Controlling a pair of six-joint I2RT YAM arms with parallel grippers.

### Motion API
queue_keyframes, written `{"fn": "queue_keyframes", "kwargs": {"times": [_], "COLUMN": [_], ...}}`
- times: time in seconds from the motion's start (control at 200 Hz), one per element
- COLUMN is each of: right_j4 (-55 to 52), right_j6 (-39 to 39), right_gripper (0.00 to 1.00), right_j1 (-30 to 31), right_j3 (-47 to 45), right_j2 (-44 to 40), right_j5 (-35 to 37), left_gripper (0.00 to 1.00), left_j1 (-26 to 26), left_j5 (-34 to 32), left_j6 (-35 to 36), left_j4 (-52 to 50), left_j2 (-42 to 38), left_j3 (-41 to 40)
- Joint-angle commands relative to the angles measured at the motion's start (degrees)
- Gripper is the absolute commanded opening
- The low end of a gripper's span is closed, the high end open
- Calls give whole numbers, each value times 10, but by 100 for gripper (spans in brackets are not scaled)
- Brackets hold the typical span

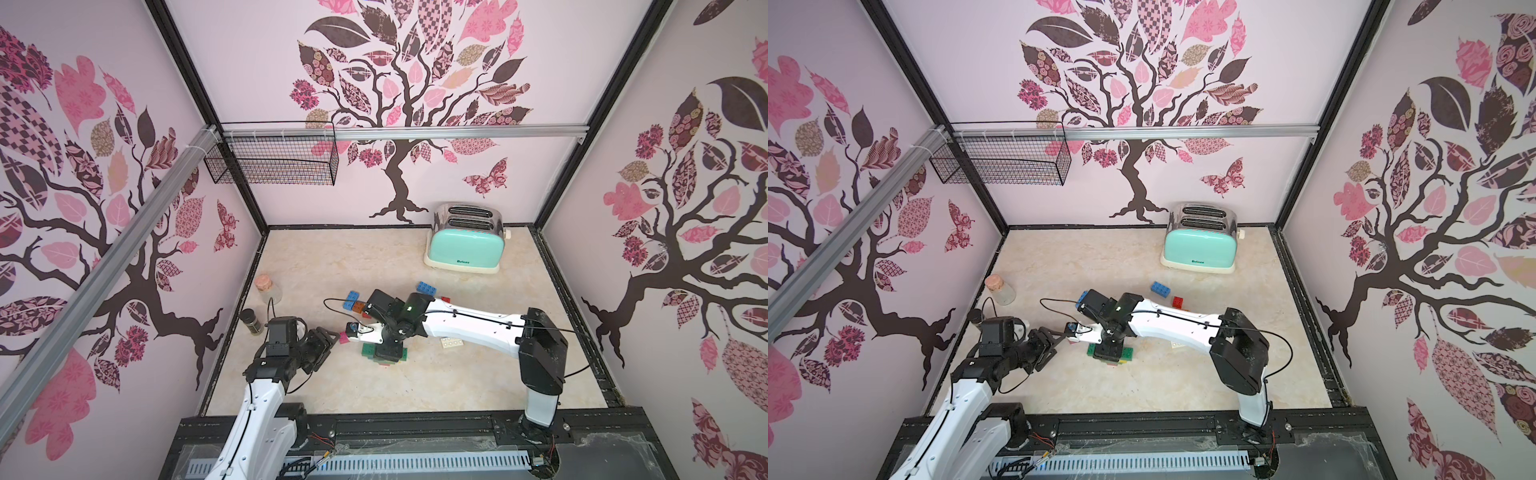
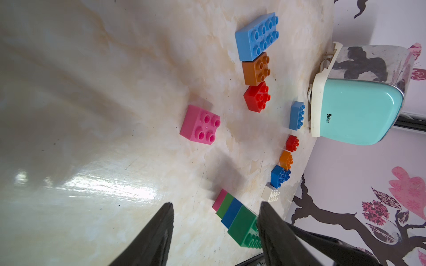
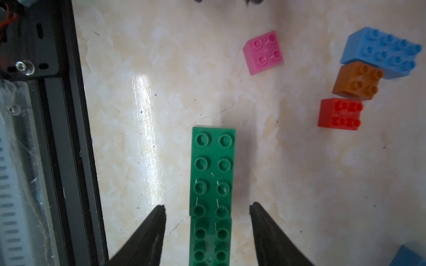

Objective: Assemble a heart with lego
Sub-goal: Assemble the lego brick with the lego brick.

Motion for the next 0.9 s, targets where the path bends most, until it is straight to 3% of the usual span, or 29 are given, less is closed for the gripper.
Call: {"fn": "queue_keyframes", "kwargs": {"times": [0.0, 0.385, 0.89], "right_j4": [23, 107, 181], "right_j6": [22, 75, 35], "right_gripper": [62, 63, 66], "right_j1": [-22, -87, -128], "right_j3": [20, 10, 78], "right_j2": [-36, -19, 146], "right_j5": [-26, 6, -28], "left_gripper": [62, 62, 62], "left_j1": [2, -7, -9], "left_j5": [13, -3, -11], "left_j6": [30, 55, 57], "left_j4": [2, 3, 39], "left_j2": [15, 67, 131], "left_j3": [30, 57, 74]}}
